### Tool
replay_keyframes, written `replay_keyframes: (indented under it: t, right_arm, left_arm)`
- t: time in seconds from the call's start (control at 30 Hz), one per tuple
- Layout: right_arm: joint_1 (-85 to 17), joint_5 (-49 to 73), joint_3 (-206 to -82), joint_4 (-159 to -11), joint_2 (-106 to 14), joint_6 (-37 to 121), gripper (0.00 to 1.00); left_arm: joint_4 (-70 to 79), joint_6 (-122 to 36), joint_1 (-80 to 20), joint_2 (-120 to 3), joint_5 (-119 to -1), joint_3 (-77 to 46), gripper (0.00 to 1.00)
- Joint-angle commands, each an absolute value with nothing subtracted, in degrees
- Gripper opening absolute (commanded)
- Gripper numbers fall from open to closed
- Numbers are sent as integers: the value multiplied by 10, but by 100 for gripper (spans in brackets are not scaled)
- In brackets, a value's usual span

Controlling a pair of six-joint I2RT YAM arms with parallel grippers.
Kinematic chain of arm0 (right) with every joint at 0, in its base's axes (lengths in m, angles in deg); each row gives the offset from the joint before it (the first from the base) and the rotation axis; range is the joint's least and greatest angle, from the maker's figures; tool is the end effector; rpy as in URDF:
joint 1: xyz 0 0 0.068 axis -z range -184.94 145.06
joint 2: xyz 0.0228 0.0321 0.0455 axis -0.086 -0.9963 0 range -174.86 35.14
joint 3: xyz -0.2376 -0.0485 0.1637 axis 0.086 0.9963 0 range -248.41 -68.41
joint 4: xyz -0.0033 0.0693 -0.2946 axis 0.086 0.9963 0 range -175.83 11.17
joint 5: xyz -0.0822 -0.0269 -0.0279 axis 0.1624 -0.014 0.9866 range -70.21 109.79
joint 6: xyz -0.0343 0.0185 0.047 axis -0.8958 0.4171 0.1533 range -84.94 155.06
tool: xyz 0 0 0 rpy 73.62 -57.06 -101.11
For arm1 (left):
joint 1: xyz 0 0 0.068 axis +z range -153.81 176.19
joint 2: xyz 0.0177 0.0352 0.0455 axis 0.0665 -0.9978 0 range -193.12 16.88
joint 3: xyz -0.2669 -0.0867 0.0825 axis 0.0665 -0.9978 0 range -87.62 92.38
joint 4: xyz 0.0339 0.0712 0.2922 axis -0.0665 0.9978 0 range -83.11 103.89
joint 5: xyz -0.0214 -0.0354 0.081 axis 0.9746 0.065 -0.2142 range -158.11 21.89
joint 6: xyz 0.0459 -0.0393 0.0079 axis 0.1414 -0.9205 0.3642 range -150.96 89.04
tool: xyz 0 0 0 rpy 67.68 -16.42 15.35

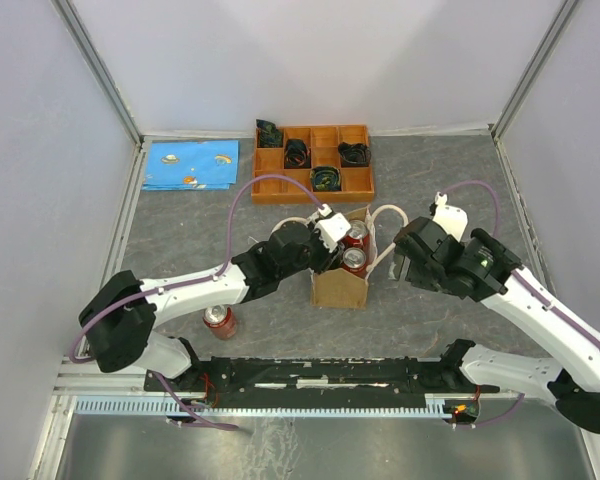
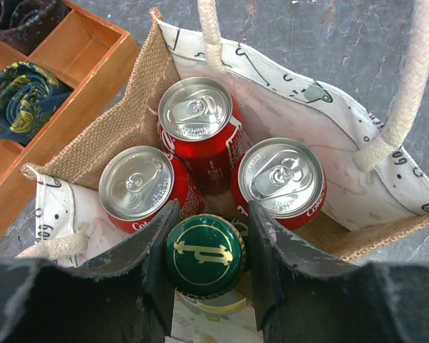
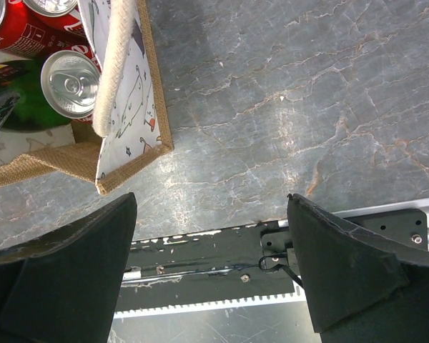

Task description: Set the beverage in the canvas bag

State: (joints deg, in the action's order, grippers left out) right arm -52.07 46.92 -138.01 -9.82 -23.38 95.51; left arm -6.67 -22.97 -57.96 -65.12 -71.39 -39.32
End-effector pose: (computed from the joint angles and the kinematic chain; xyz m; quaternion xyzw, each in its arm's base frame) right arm 0.1455 0.1264 0.3666 0.1605 0.9366 0.0350 0.3094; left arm 0.2165 -0.2950 0.2437 0.4089 0.7104 -0.2027 0.5358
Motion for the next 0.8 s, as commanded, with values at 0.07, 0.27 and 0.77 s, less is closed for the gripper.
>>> replay_keyframes:
  t: [0.07,0.27,0.77]
  right_arm:
    - [-520,489,-1381,-85,-217,968,94]
    - [-521,489,-1381,-81,-215,972,94]
    - [-520,480,-1377,-83,-207,980,94]
  left_arm:
    - [-147,-215,-579,-647,-750,-384,3]
    - [-133,-232,-579,-642,-737,-403,3]
    - [-111,-236,-579,-638,-752,-374,68]
